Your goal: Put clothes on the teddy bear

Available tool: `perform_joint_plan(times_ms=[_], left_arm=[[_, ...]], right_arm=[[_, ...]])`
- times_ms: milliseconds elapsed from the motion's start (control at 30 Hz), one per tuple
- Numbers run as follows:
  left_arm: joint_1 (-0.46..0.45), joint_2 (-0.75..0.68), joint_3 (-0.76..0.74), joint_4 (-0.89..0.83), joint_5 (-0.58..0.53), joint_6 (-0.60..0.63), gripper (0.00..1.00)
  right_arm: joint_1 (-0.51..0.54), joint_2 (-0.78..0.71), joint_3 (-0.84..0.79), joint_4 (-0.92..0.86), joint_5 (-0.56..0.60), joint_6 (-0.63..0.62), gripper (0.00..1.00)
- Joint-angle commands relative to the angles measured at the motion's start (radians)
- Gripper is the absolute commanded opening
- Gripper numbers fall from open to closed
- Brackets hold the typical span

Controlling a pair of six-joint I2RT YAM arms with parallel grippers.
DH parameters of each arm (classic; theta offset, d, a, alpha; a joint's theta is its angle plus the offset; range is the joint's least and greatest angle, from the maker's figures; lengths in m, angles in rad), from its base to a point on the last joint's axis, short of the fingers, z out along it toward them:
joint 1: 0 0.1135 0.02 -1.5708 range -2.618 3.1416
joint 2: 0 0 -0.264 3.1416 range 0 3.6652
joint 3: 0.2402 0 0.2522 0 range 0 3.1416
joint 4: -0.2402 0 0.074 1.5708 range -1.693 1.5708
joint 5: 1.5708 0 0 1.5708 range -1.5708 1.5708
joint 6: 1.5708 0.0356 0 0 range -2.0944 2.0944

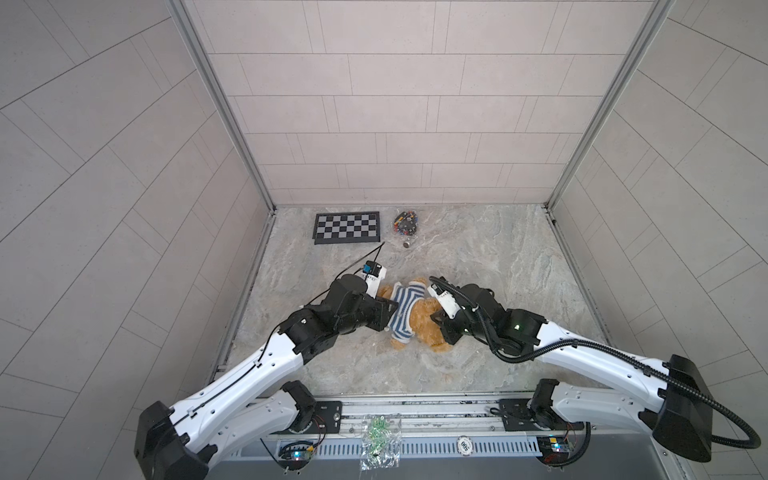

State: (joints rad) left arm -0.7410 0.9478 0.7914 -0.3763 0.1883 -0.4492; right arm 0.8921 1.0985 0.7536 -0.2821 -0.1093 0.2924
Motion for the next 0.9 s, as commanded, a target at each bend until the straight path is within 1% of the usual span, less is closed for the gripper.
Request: perform_joint_plan(times_ms=[0,267,533,633,767,867], left_arm=[[0.011,0.033,0.046,-0.069,-0.057,-0.016,0.36],[0.011,0.125,0.079,-0.063,-0.064,-0.029,0.26],[0.024,0.104,0.047,-0.037,-0.072,-0.058,0.0],[0.065,0.077,0.017,-0.034,-0.061,-0.068,0.0],[0.152,0.04,-0.037,-0.015,-0.018,-0.077,0.0],[0.177,0.043,-0.049,-0.009,0.002,-0.06,0.0]], right_arm=[[0.017,-0.041,0.036,0.028,0.049,-0.04,0.0],[0.047,-0.046,0.027,0.046,0.066,-0.059,0.0],[0.051,-0.059,0.02,0.043,0.081,-0.071,0.0],[0.051,-0.072,0.012,0.043,0.09,-0.075,0.0],[0.051,-0.093,0.003,0.042,0.092,-0.081,0.0],[0.052,-0.101,-0.005,0.053,0.089,-0.083,0.0]])
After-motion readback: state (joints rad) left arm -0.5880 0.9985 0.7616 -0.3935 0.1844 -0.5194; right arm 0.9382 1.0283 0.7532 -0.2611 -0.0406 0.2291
